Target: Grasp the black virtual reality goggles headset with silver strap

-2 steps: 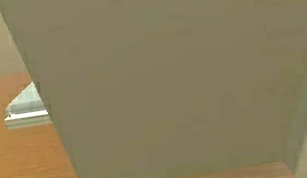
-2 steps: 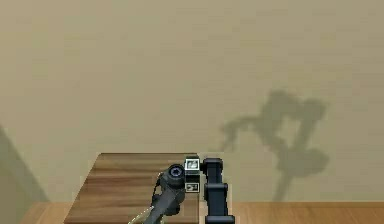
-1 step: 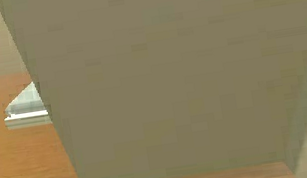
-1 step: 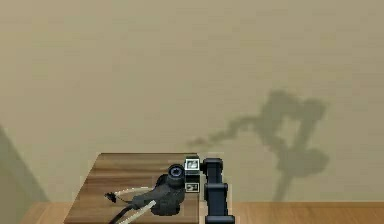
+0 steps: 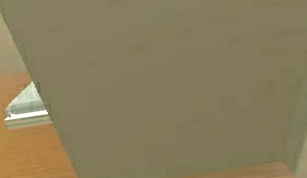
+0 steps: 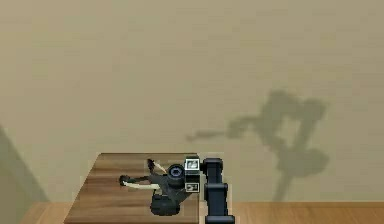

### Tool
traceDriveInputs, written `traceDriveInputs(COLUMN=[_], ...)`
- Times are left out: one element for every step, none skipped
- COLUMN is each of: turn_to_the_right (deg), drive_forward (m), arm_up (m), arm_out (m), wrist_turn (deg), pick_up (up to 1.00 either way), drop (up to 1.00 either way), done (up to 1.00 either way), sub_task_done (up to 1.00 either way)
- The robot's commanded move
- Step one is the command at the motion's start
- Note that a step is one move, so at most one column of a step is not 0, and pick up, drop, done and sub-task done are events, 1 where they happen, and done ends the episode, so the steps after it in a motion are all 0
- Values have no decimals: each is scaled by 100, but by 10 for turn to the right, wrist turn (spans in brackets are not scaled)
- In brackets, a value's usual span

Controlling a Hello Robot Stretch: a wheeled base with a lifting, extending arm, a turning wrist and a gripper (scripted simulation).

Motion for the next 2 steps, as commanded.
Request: traceDriveInputs(turn_to_the_right=[0,0], drive_forward=[0,0], arm_up=[0,-30], arm_out=[0,0], wrist_turn=[210,0], pick_up=[0,0], drop=[0,0], done=[0,0], sub_task_done=[0,0])
